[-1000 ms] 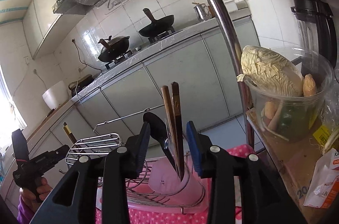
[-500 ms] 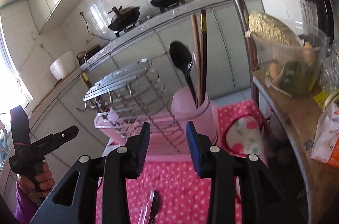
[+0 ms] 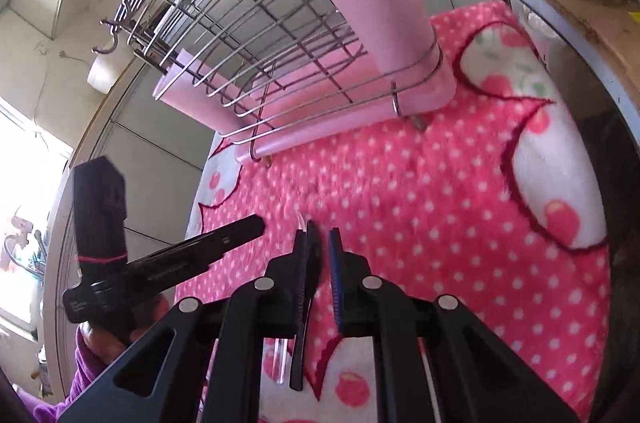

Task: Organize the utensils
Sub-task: 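Grasp the clear plastic spoon with the left tool while the right tool grasps a black chopstick, then lift the clear spoon with the left tool while the right tool carries the black chopstick to the cup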

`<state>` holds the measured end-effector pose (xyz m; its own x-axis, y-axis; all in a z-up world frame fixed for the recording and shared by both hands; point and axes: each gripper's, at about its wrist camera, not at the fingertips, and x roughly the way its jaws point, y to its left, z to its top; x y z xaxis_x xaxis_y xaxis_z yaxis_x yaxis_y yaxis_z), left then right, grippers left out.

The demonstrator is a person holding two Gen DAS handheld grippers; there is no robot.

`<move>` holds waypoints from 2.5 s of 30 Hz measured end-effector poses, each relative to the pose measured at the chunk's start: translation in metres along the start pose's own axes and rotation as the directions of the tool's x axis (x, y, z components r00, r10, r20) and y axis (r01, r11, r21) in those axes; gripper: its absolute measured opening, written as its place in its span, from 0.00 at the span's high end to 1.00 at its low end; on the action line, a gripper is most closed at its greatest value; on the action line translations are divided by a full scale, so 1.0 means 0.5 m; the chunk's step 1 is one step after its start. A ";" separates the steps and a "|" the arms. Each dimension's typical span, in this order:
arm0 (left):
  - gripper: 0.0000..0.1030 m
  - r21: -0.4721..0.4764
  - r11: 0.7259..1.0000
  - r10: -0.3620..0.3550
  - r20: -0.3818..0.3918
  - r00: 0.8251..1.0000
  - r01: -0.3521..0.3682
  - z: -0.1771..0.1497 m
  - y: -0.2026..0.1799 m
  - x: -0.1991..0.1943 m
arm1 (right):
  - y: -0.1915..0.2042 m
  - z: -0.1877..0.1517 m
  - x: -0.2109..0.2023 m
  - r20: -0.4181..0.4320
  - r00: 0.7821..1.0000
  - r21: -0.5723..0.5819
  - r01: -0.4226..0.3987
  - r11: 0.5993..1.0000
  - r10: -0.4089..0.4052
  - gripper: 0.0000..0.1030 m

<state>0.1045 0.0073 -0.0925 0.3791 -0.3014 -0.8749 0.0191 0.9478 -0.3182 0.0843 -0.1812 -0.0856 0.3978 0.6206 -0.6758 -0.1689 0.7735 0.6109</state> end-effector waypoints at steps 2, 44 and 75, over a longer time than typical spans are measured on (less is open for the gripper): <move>0.64 0.006 1.000 0.020 -0.029 0.999 -0.019 -0.001 -0.004 0.025 | -0.001 -0.005 0.005 -0.009 1.000 0.001 0.001 1.000 -0.001 0.90; 0.99 -0.018 1.000 -0.022 0.143 0.990 0.025 -0.014 0.097 -0.128 | 0.056 0.012 0.234 -0.230 0.972 0.001 0.053 0.999 -0.052 0.99; 0.99 0.041 0.999 -0.004 0.576 0.818 -0.024 0.060 0.040 -0.413 | 0.158 0.143 -0.244 0.495 0.864 -0.222 0.018 0.975 0.096 0.99</move>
<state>0.0542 0.0916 0.0925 0.8425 -0.1899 -0.5040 0.0474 0.9583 -0.2819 0.0869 -0.2050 0.0745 0.7736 0.5466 -0.3205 -0.3575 0.7941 0.4915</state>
